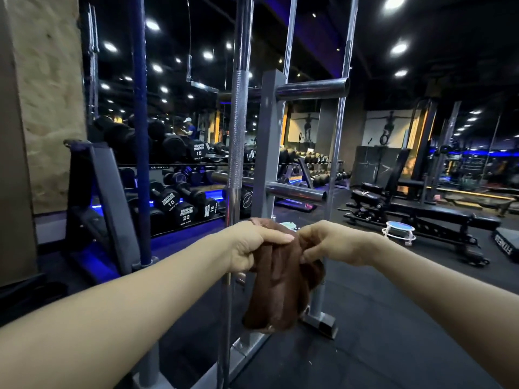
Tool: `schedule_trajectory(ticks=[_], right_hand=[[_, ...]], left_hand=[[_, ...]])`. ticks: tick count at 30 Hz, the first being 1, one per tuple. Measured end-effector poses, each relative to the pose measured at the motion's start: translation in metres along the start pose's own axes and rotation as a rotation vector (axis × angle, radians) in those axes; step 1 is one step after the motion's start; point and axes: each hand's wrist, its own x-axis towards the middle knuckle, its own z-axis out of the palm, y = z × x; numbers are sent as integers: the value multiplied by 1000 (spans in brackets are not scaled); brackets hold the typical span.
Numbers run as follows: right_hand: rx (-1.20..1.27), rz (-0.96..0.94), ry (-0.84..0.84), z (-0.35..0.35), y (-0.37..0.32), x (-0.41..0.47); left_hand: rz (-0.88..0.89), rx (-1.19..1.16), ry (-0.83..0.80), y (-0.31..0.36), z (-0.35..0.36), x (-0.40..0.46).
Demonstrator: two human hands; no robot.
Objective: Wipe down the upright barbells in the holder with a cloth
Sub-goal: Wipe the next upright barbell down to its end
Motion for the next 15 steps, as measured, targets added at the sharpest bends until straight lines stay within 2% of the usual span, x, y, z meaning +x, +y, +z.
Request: schedule_trajectory(ticks=[7, 9, 11, 12, 13, 15], right_hand=[[-253, -15, 82, -34, -35, -4], [-206, -49, 104, -40, -45, -3], [-87, -70, 128, -42, -54, 1], [-26, -80, 141, -43, -59, 3], [31, -99, 155, -43, -63, 5], [162, -164, 167, -43, -73, 10]], left_hand=[[20, 417, 227, 31, -33, -18], [153, 560, 379, 35, -38, -17], [331, 793, 641, 39, -38, -18], [401, 801, 694, 40, -34, -21], [425, 748, 647, 41, -30, -24], [361, 607, 451, 43, -19, -30]])
